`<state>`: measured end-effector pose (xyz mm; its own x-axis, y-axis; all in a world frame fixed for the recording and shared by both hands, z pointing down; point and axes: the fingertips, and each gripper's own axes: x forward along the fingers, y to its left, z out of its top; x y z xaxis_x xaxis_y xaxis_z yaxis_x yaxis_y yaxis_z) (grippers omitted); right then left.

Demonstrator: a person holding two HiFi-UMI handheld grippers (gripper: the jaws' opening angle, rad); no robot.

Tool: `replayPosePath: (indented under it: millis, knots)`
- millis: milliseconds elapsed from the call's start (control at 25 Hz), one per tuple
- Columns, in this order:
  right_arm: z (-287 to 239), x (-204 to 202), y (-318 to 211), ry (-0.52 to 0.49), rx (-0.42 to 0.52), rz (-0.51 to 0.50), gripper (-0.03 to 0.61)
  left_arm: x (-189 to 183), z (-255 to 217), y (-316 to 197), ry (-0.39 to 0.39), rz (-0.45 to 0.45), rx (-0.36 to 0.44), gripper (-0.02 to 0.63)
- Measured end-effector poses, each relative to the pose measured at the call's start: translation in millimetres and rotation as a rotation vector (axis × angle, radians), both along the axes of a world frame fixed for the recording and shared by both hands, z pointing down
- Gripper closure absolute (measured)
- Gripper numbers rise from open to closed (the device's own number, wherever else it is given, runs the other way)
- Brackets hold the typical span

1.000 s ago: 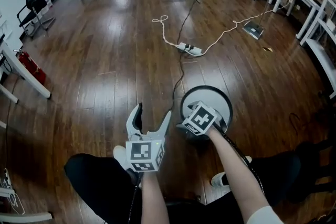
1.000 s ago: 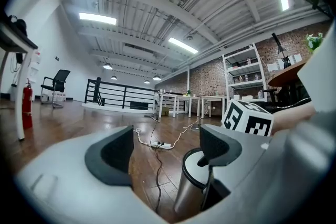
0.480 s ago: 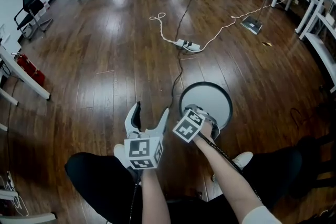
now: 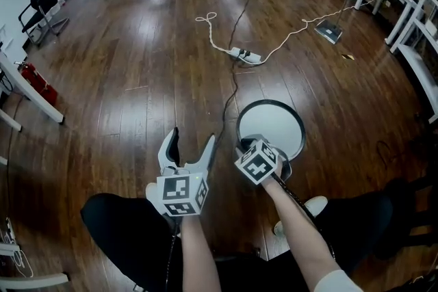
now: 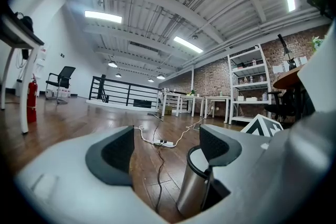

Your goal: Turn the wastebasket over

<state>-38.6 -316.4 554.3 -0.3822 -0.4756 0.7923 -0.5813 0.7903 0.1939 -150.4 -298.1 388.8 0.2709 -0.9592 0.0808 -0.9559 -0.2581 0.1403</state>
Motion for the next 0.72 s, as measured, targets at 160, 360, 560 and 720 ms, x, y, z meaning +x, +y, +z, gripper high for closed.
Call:
replayPosePath:
  millis: [160, 360, 560, 720]
  knots:
    - [-18.4, 16.9, -10.0, -0.113, 0.001, 0.05, 0.515, 3.7, 4.8, -0.8, 0.006, 0.007, -0.009, 0.196]
    - [-41.4, 33.2, -21.7, -0.222, 0.005, 0.102, 0.518, 8.8, 5.2, -3.1, 0.01, 0.017, -0.011, 0.196]
    - [-75.5, 46.8, -32.7, -0.454, -0.012, 0.163, 0.523, 12.5, 10.4, -7.0, 0.01, 0.025, -0.018, 0.196]
    - [-84.2, 72.1, -37.3, -0.701, -0.054, 0.279, 0.526, 16.7, 10.0, -8.4, 0.006, 0.034, -0.019, 0.196]
